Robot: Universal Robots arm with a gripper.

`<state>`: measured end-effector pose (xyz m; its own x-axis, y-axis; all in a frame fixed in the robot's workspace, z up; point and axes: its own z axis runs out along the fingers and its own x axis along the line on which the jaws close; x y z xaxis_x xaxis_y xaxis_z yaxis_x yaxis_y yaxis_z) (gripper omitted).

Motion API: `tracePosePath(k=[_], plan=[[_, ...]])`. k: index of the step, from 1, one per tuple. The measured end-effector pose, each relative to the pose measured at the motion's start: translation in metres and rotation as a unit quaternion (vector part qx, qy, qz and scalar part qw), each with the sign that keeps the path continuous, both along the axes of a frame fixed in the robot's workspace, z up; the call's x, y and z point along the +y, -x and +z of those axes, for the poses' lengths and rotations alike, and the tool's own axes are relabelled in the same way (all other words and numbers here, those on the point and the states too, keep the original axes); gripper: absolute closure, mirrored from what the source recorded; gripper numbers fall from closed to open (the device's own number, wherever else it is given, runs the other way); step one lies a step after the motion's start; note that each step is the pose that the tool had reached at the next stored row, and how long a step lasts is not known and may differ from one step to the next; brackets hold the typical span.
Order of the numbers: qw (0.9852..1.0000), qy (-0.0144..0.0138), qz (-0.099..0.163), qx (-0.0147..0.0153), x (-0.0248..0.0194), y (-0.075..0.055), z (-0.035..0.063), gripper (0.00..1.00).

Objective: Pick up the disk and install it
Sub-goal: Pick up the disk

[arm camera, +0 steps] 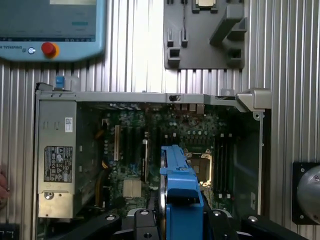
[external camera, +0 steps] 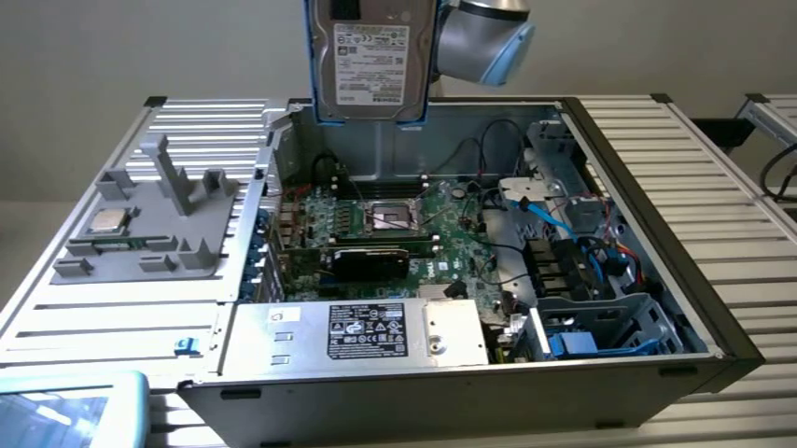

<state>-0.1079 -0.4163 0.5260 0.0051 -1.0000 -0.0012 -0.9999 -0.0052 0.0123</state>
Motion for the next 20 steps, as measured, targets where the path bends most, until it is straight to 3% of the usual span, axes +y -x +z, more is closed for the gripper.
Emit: tracePosePath(k=[4,9,20], plan=[[1.0,-0.0001,0.0,0.0,-0.0134,-0.008,0.0,0.63],[1.0,-0.0001,0.0,0.0,-0.0268,-0.023,0.0,0.63],[1.0,-0.0001,0.0,0.0,-0.0508,-0.061,0.0,0.63]])
